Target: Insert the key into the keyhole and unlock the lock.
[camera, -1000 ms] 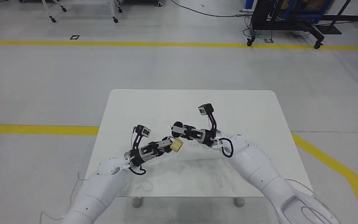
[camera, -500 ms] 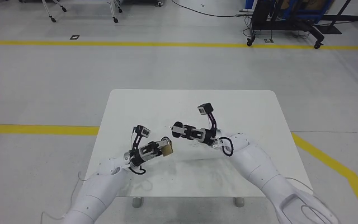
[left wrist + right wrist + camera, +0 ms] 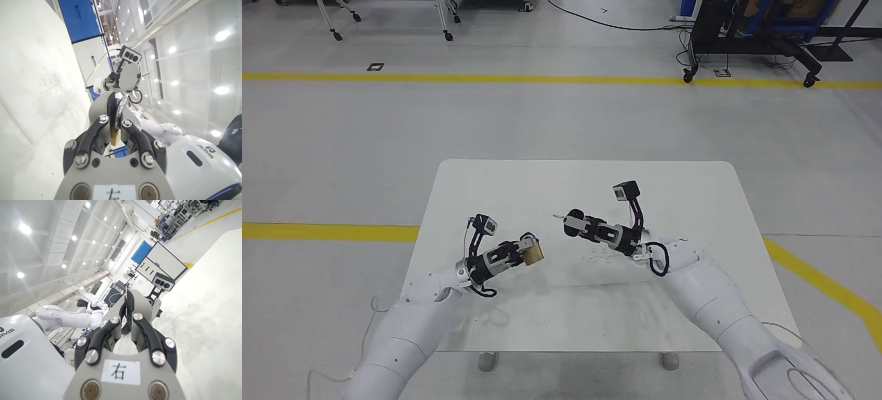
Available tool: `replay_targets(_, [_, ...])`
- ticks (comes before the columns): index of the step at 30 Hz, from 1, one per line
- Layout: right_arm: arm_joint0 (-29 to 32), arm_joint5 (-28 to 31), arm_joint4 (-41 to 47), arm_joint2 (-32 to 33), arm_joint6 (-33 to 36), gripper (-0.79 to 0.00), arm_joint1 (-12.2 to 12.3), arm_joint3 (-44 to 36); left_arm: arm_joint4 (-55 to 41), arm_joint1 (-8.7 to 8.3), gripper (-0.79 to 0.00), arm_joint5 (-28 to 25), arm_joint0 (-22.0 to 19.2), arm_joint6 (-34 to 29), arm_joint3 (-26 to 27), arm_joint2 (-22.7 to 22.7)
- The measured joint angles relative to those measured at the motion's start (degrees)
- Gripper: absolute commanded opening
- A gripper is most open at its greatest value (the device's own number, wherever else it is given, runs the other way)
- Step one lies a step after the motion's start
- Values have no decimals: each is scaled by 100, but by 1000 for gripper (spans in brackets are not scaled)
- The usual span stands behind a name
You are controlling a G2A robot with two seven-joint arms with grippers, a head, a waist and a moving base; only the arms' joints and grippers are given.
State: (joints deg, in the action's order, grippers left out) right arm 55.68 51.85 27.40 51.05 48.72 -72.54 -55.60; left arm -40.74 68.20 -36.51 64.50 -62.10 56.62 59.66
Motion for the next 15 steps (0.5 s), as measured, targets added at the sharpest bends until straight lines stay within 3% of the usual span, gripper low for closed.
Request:
replay_targets(4, [132, -131, -39, 67, -144, -785, 24, -183, 407, 32, -785, 829, -72, 796, 296, -92])
replay_targets(8, [562, -481, 23, 373, -402, -785, 143, -559, 578, 112, -785, 2139, -378, 1556, 542, -256])
replay_targets(11, [927, -894, 126, 644, -473, -785, 251, -860, 183, 232, -785, 2980, -707, 1701, 479, -417])
replay_targets(15, [1362, -1405, 138, 1002, -499, -785, 385, -1372, 33, 400, -785, 3205, -1120, 1854, 106, -693])
